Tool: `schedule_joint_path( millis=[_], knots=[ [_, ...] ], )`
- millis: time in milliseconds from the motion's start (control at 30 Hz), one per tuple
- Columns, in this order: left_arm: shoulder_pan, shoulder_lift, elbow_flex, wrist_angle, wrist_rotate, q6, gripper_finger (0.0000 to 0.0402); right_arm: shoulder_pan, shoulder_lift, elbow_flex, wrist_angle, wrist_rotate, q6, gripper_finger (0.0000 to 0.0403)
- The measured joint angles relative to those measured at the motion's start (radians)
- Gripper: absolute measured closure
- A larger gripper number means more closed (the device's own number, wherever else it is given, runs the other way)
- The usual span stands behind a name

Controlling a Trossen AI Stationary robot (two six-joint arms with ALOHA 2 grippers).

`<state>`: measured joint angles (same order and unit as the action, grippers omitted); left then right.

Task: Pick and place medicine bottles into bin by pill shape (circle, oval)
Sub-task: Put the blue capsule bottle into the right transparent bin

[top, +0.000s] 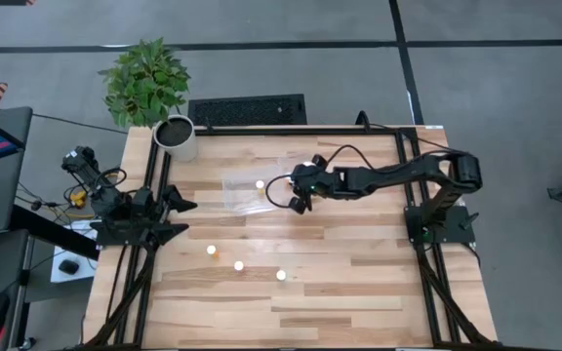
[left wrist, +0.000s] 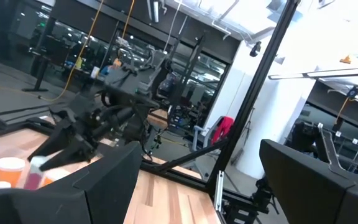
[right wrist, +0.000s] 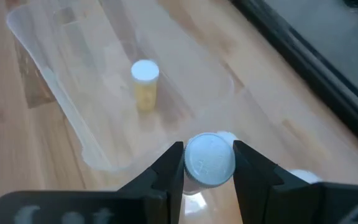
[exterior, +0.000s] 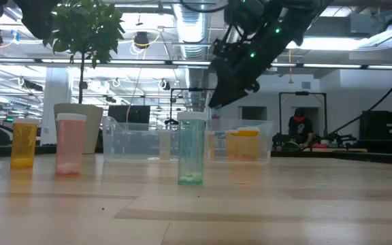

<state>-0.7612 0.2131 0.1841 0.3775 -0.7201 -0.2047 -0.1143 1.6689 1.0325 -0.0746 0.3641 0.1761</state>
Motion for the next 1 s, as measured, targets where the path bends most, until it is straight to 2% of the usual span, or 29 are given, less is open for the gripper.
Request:
schedule_joint_path(
  millis=[300,1000],
  knots=[
    [0.000,0.000,0.000,-0.001,-0.002,-0.002,0.0079,0.000,0.066,-0.003,0.005,-0.018,0.028,0.0280],
    [0.000,0.000,0.000,-0.001,-0.003,-0.019,0.0079,-0.013,0.089,-0.029,0.023,-0.048,0.067,0.0280]
  ],
)
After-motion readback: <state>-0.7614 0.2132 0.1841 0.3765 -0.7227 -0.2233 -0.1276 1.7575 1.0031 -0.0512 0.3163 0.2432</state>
